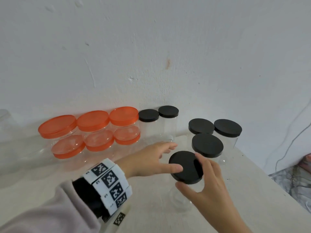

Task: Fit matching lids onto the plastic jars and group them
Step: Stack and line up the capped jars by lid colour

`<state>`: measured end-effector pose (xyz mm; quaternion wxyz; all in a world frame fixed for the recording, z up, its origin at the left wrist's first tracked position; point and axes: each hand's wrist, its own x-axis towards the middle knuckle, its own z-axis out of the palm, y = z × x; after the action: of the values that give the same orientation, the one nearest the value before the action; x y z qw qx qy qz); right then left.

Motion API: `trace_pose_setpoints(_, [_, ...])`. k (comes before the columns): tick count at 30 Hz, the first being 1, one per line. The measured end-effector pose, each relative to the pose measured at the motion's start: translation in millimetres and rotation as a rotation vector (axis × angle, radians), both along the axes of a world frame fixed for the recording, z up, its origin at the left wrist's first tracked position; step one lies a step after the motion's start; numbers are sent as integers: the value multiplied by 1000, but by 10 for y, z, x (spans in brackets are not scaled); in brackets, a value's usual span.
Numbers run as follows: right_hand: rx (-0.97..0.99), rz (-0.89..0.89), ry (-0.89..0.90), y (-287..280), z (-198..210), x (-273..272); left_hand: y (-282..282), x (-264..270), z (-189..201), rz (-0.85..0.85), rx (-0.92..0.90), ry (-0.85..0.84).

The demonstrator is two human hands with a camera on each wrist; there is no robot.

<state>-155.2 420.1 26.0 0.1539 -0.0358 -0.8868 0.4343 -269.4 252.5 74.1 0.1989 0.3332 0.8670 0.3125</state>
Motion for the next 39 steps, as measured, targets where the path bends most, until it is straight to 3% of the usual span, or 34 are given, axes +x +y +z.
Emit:
trace_pose_setpoints(5, [-140, -199, 212, 362, 282, -73, 217, 214, -76, -2, -22, 50])
trace_pose_setpoints(8, [-28, -250, 126, 581, 378, -313, 316, 263, -126, 2, -57, 156])
trace_pose_setpoints(15, [63, -106, -130, 712, 237, -624, 243, -9, -48, 137, -42, 218])
trace_pose_setpoints(26, [74, 12, -58, 467, 139, -873, -14, -648, -79, 495, -45, 318])
trace_pose_setpoints(33, [81, 121, -73, 215, 144, -1113, -73, -765, -128, 571, 4, 298])
trace_pose_setpoints(39, [172, 207, -109, 296, 268, -1076, -124, -818, -141, 535, -15, 271])
